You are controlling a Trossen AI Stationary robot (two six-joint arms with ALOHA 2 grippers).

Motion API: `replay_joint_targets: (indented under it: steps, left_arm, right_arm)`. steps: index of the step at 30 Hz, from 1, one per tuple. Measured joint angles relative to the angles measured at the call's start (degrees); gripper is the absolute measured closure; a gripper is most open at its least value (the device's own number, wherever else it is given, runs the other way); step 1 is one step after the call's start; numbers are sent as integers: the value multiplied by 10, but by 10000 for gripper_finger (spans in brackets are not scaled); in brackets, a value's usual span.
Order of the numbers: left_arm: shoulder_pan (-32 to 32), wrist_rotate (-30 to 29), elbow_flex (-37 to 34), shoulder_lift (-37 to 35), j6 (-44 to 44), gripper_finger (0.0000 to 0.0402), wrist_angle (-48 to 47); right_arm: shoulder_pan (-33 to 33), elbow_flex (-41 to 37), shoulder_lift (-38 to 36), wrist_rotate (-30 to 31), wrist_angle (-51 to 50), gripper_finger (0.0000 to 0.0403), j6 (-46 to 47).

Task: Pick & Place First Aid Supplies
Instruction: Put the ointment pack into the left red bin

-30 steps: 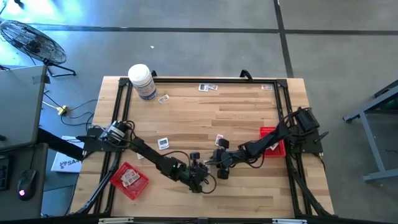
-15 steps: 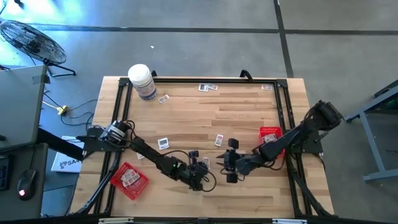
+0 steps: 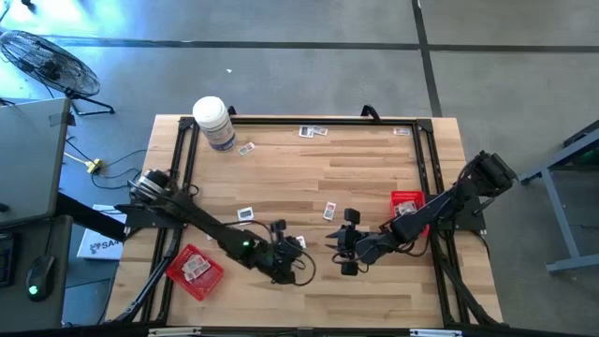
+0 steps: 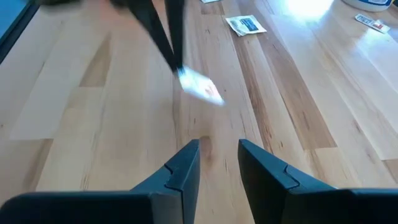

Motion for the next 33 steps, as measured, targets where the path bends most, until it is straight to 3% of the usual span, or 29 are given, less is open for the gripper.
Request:
replay_joint_targets:
  steps: [8,16,26,33]
  left_arm:
    - [-92,21,0,-135,-147,401,-276]
    - [-228,139,0,-192,-431,402,-509]
    - [-340,159,-7,-179,-638,401,-551]
    - [-350,250,-80,-136,-713,401,-545]
  right_arm:
    - [0,0,0,14,-2,299,0]
    - [-1,0,0,29,0,299,0]
    - [-11,0,0,27,0,300,10]
    - [-21,0,0,-42,0,300,2]
